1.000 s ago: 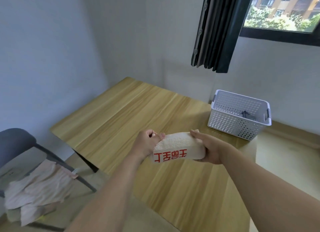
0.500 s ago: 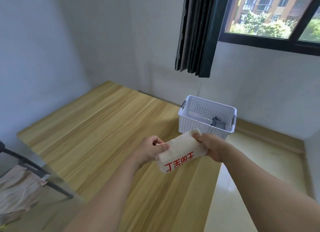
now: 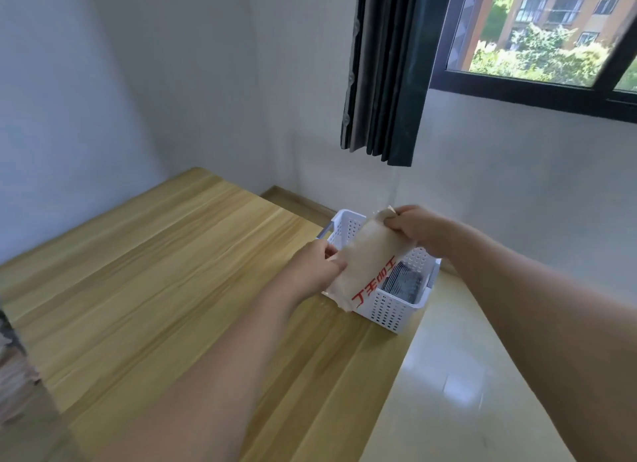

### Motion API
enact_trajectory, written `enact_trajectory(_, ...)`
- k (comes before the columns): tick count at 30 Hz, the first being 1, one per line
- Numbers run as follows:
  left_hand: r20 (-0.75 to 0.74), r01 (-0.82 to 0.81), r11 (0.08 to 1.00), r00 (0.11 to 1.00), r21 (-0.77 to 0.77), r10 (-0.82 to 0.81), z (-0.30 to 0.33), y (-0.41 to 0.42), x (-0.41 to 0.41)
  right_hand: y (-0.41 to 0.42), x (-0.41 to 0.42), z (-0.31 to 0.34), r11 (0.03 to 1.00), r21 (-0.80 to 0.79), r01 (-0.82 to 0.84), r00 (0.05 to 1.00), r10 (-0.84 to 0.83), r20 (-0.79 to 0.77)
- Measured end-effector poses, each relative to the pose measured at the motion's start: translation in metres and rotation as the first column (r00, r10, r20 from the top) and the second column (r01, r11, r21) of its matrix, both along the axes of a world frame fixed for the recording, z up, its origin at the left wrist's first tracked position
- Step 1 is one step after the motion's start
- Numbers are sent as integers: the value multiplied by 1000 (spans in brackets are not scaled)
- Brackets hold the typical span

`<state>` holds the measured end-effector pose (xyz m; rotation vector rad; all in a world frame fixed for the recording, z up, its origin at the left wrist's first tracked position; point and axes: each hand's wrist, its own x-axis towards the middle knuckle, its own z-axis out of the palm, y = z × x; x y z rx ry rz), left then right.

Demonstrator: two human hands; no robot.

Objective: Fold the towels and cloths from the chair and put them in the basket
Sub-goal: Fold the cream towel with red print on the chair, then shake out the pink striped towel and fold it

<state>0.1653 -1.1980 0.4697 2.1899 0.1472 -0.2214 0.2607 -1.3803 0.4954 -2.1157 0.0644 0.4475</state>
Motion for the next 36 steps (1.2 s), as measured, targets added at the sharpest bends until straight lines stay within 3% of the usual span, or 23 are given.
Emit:
enact_trajectory(6, -74, -17, 972, 997, 236, 36, -20, -42, 98, -8, 95, -34, 991, -129, -39, 988, 58, 142)
enact_trajectory(11, -253, 7, 938, 963, 347, 87, -84, -56, 178, -7, 159, -91, 891, -401, -214, 923, 319, 214)
enact_trajectory(16, -492, 155, 900, 867, 408, 74, -153, -68, 211, -1, 183, -176, 739, -538, -407, 870, 493, 19)
enact_trajectory(20, -583, 213, 885, 809, 414, 78, -190, -82, 224, -8, 195, -215, 687, -559, -465, 866, 484, -124)
enact_trajectory(28, -736, 304, 866, 669, 396, 101, -244, -88, 242, -5, 203, -267, 644, -575, -505, 853, 472, -220)
enact_trajectory(33, -750, 335, 844, 652, 418, 113, -241, -88, 245, -2, 209, -267, 651, -577, -493, 867, 423, -263)
enact_trajectory(36, -708, 322, 840, 700, 437, 99, -217, -90, 239, -12, 202, -245, 690, -547, -473, 872, 456, -178)
